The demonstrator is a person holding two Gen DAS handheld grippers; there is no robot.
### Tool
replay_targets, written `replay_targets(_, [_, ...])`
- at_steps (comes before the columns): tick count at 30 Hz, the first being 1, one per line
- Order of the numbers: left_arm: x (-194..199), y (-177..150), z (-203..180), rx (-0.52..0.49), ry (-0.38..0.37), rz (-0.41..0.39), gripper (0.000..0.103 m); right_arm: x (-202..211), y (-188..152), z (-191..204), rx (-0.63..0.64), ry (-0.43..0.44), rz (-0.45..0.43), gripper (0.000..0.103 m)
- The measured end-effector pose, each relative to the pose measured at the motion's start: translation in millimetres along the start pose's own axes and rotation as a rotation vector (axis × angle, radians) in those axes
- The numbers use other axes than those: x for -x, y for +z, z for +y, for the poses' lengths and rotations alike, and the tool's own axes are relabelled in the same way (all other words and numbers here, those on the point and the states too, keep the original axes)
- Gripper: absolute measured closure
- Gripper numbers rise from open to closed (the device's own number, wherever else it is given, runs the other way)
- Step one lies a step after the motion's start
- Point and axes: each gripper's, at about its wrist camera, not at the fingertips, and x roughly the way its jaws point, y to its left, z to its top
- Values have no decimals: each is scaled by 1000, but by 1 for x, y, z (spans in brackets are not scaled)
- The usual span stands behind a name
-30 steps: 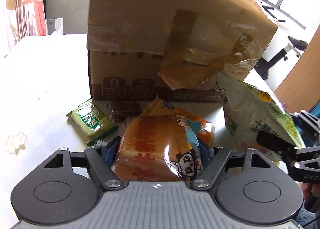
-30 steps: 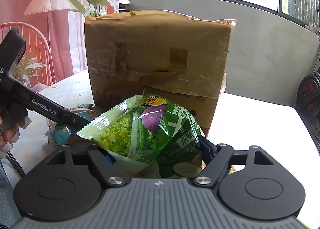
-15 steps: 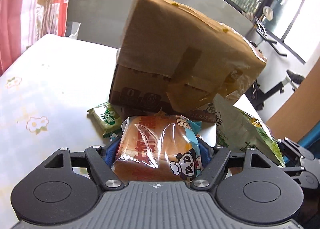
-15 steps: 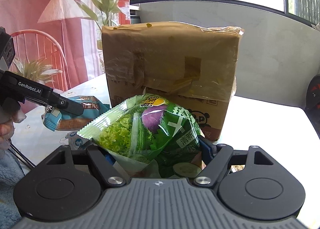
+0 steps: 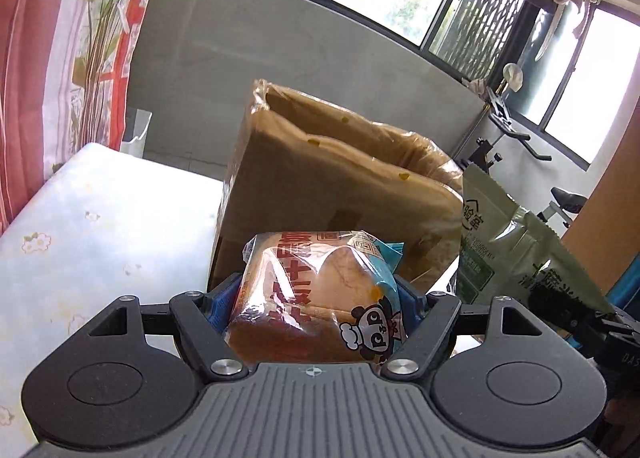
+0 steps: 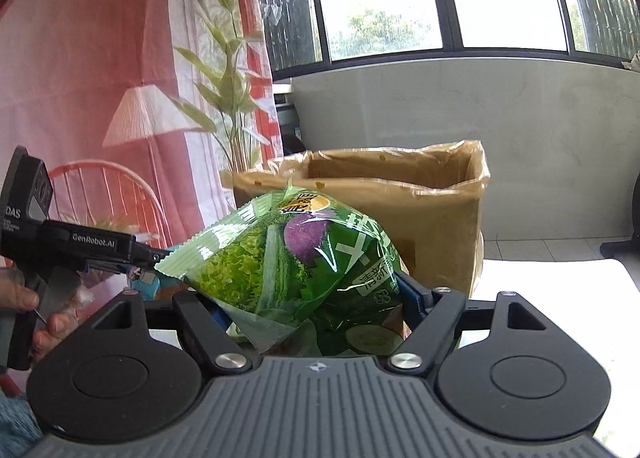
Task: Organize snacks
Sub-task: 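Lift both packets over the box and open both tools to drop them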
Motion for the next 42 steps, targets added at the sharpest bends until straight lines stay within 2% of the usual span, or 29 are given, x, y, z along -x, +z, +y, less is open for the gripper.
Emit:
replay_targets(9, [15, 53, -32, -123, -34, -156, 24, 18, 61, -20, -84, 32, -171, 25])
replay_targets(13, [4, 76, -45, -179, -37, -206, 24, 8, 94, -33, -109, 65, -235, 25])
replay_targets(16, [-13, 93, -51, -196, -28, -222, 24, -14, 115, -39, -91, 59, -263, 25])
replay_targets(21, [-52, 113, -58, -210, 38, -214, 24, -72, 135, -56, -137, 19, -224, 25])
replay_targets(26, [-84, 122, -60, -239, 70, -195, 24, -117, 132, -74, -164, -22, -169, 25])
replay_targets(33, [-114, 123, -51, -218, 108, -135, 24, -145, 116, -88, -227, -65, -102, 25])
replay_targets(38, [-120, 121, -46, -213, 115, -106, 24, -159, 110, -100, -310, -62, -70, 21])
replay_targets(42, [-119, 128, -39, -210, 131, -109, 24, -161, 105, -104, -335, -107, -40, 19])
